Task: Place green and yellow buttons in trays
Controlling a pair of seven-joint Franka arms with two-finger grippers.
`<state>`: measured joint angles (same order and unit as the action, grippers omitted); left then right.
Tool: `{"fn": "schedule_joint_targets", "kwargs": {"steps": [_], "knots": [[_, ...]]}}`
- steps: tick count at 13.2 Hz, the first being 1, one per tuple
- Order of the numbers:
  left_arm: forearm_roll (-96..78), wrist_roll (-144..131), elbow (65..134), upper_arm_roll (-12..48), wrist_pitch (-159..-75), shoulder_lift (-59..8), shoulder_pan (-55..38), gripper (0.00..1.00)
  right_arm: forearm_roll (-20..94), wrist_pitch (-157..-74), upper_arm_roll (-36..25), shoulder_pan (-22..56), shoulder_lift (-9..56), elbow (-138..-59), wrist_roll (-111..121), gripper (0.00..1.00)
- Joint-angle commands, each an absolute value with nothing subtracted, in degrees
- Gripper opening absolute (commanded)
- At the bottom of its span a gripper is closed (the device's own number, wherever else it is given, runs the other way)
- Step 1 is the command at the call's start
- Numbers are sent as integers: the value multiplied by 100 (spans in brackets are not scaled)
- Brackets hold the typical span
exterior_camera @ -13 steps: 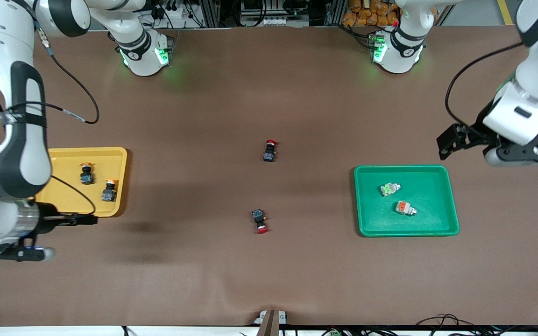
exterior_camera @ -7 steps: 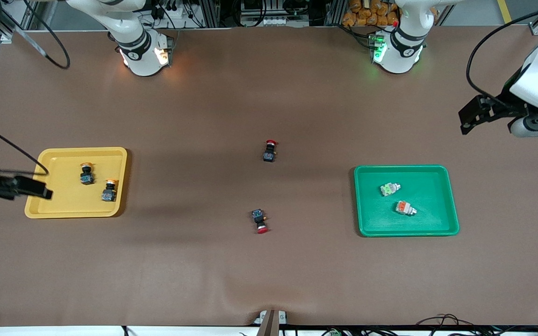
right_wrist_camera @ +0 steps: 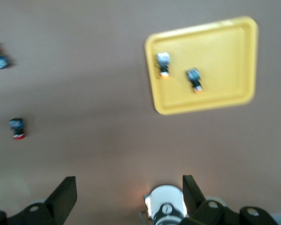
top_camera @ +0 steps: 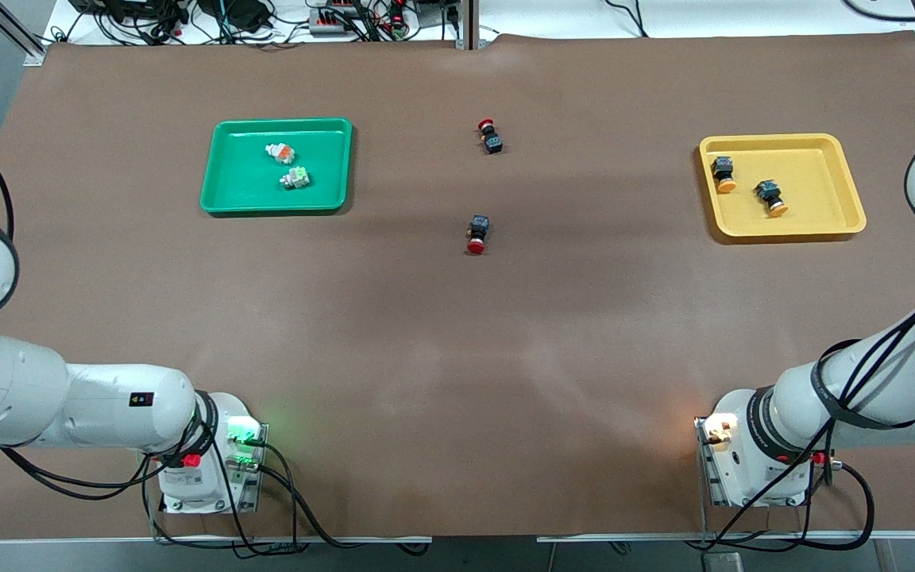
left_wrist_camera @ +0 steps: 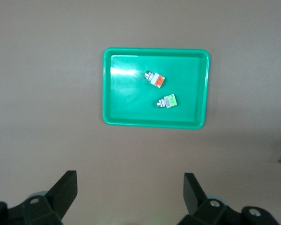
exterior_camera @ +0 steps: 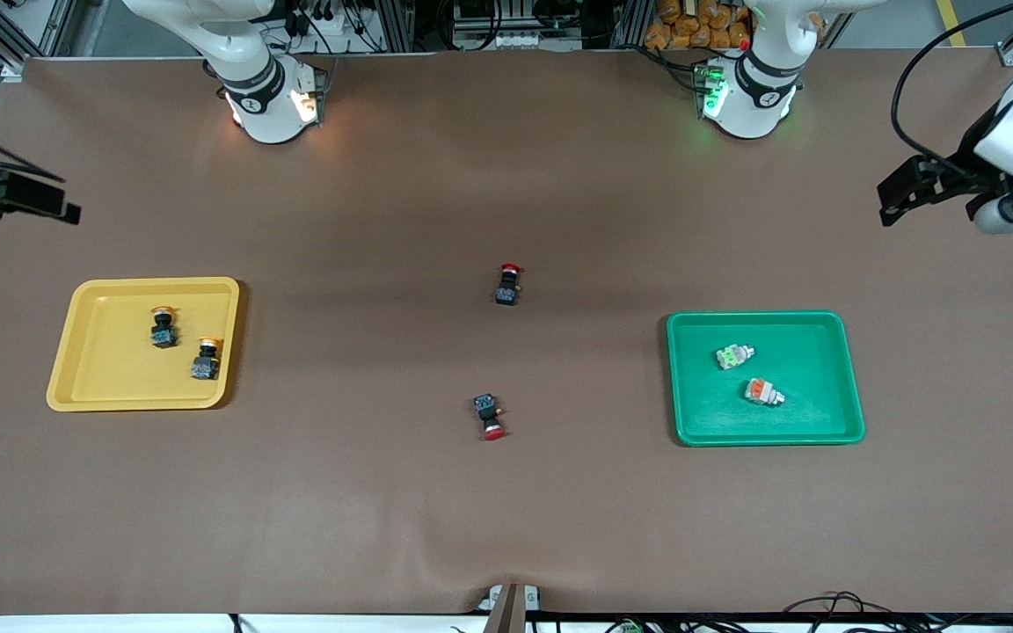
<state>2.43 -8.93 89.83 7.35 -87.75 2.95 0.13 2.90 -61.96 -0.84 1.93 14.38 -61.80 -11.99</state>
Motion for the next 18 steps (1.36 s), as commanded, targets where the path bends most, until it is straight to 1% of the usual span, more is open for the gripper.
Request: {"fn": "schedule_joint_targets", "kwargs": {"steps": [1, 3, 4, 7, 9, 14, 18], "knots": [[26, -747, 9431, 633, -8930, 729, 44, 100, -79, -6381, 166, 133, 1099, -6969, -1495, 100], [26, -721, 9431, 624, -8816, 782, 79, 100, -36, -6616, 158, -78, 907, -7214, -734, 100], [35, -712, 9387, 589, -8798, 730, 88, 100, -35, -6836, 158, -114, 670, -7546, -556, 100], [35, -607, 9106, 571, -8780, 536, 79, 100, -9, -8064, 106, -176, -558, -9399, -309, 100], [35, -204, 9097, 554, -8780, 492, 88, 100, -9, -8121, 106, -176, -606, -9457, -272, 100], [9, -264, 8956, 571, -8780, 387, 88, 100, -9, -8244, 114, -141, -668, -9492, -272, 100], [9, -421, 8965, 571, -8754, 387, 79, 100, -52, -8306, 123, -132, -528, -9264, -264, 100]]}}
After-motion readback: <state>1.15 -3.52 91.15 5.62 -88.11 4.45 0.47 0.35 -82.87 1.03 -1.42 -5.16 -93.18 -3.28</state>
